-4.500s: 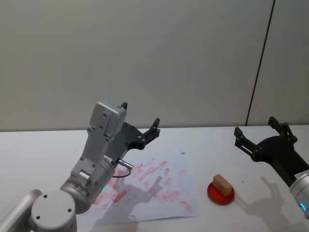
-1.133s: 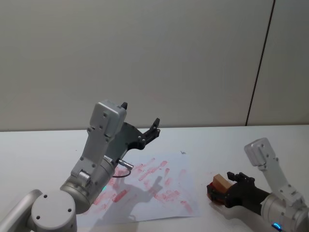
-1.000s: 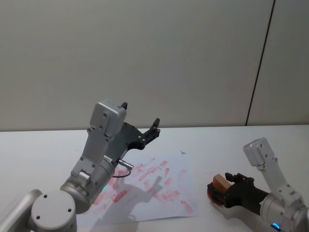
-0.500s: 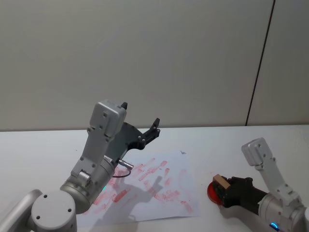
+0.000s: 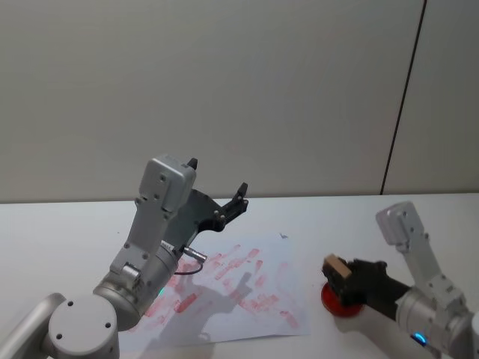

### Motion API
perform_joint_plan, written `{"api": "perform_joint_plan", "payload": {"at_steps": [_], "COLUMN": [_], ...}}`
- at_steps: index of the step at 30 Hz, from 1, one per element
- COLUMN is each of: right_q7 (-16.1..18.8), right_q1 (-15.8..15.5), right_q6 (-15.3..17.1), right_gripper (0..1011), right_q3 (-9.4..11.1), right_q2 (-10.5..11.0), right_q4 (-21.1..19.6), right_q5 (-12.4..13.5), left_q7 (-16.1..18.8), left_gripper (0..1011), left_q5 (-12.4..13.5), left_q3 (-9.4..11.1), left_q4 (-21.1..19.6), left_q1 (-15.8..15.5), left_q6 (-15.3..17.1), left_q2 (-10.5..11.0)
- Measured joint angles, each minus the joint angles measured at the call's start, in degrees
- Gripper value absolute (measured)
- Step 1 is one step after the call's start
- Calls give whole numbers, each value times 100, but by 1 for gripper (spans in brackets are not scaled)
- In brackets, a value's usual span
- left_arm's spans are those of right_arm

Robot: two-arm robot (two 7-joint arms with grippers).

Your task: Use the one hand to pick up the stamp and affix it onto the A4 paper.

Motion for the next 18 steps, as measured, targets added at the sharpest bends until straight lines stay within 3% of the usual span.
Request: {"api": "perform_joint_plan", "payload": {"at_steps": [11, 18], "right_q7": [170, 339], "right_q1": [290, 471], "right_q6": [-127, 47], "right_gripper": [220, 221], "right_q3": [-102, -213], "right_q2": [-309, -484], "right_q4": [-73, 60], "right_q5": [316, 298], "left_q7": [0, 0], "left_gripper": [1002, 1001], "left_q5": [0, 0], "left_q3": [0, 0], "left_q4": [0, 0], "left_q1": [0, 0], "left_q6": [0, 0], "left_q2": [0, 0]}}
